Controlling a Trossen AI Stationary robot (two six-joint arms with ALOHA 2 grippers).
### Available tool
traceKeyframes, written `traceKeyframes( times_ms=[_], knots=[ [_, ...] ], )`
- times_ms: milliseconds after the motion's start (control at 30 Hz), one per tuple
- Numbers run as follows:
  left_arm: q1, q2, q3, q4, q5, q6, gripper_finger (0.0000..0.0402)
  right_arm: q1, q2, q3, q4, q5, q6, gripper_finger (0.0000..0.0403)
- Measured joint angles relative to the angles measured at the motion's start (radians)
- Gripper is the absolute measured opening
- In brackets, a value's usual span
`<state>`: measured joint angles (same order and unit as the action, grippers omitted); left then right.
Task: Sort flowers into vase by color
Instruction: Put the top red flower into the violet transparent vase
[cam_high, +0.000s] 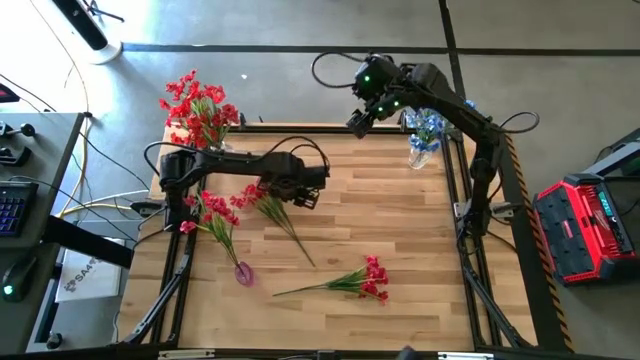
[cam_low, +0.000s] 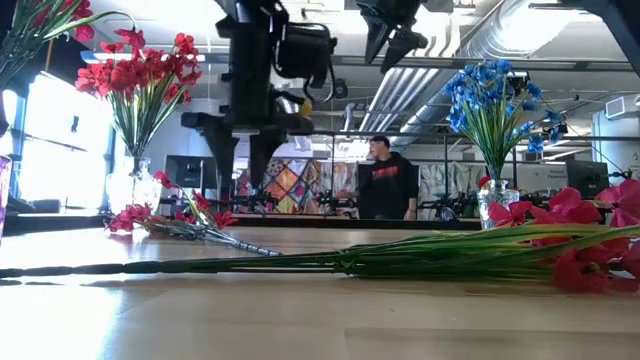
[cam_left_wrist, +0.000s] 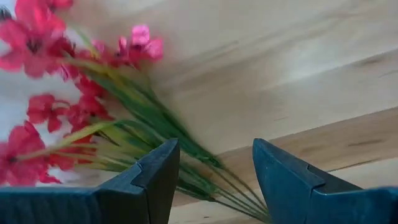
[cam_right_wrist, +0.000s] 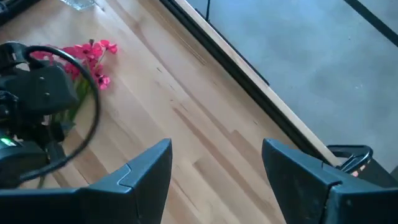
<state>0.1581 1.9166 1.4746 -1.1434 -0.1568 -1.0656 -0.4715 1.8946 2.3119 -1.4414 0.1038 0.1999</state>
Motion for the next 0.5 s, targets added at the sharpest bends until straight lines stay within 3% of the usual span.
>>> traceKeyframes(
  times_ms=[200, 500],
  knots=[
    [-0.018, -0.055, -0.153, 0.176, 0.080, -0.149, 0.0190, -0.053, 0.000, 0.000, 0.011, -0.032, -0.109, 0.0236],
    [-0.063, -0.099, -0.220, 0.162, 0.070, -0.448, 0.0190, -0.124, 0.000, 0.000, 0.029, -0.079, -0.216, 0.0236]
  ],
)
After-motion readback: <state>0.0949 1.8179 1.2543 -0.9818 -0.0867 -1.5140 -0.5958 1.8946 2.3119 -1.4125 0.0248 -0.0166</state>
